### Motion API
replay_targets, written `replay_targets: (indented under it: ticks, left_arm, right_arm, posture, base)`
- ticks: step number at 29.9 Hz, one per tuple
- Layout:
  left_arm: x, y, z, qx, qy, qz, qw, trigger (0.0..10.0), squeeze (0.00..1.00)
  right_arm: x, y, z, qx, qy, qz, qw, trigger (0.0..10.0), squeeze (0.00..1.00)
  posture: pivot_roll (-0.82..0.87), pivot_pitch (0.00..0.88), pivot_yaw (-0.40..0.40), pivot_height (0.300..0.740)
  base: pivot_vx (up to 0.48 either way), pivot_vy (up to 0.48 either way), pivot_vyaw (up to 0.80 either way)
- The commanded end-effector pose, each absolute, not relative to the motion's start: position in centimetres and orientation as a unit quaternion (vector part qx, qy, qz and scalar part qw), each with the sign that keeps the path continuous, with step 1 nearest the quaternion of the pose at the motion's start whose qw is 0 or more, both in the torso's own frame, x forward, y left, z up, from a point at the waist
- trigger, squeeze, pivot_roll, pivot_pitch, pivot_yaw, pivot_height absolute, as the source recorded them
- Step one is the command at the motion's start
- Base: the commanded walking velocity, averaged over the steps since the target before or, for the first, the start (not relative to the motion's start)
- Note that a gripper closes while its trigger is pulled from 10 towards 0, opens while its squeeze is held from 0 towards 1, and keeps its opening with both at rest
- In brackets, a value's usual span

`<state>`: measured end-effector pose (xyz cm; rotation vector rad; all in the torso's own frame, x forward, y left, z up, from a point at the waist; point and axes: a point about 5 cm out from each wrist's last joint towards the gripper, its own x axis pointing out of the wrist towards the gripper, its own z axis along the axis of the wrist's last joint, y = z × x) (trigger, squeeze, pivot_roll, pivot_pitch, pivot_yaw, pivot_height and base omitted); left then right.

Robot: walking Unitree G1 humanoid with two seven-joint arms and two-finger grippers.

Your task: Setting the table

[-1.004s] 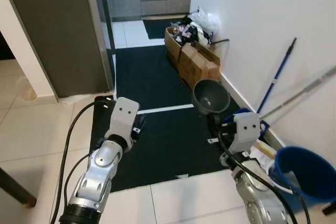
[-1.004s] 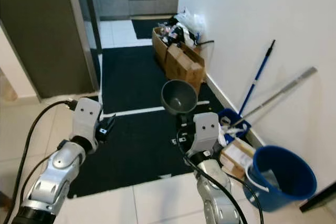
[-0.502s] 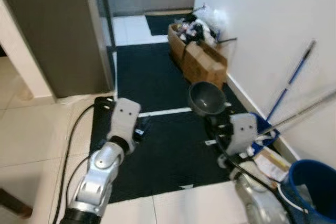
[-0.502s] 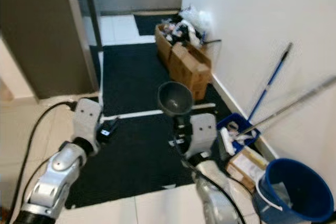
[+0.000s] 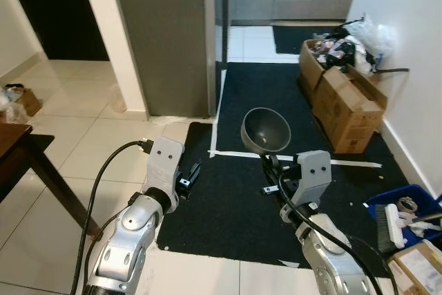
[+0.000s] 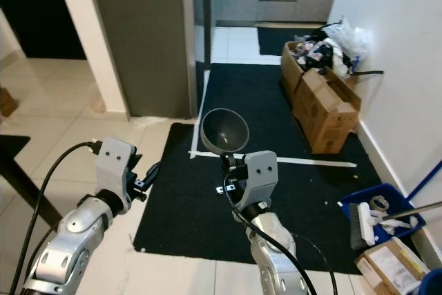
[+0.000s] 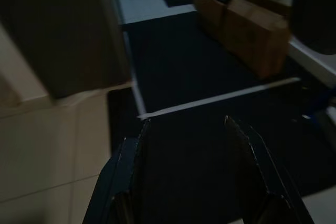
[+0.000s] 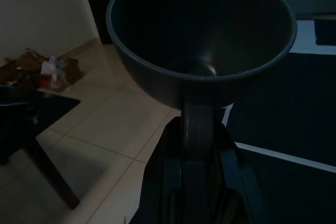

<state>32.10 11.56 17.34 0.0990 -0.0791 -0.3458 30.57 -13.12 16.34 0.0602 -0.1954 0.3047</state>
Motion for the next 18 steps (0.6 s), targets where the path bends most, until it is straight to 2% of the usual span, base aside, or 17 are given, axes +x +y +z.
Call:
replay_targets:
  ticks: [1, 18]
  left_arm:
    - [31.81, 12.07, 16.79, 0.047, -0.027, -0.165, 0.985, 10.0, 0.00]
    - [32.03, 12.16, 16.95, 0.058, -0.009, -0.149, 0.987, 10.0, 0.00]
  right_arm:
    - [30.44, -12.69, 16.25, 0.029, -0.094, 0.160, 0.982, 10.0, 0.00]
    - [30.43, -12.66, 16.36, 0.031, -0.098, 0.161, 0.982, 10.0, 0.00]
  posture:
    - [0.08, 0.093, 0.080, 0.740]
    - [0.08, 0.092, 0.089, 0.740]
  base:
    - [0.000, 0.000, 0.79]
    - [0.000, 0.000, 0.79]
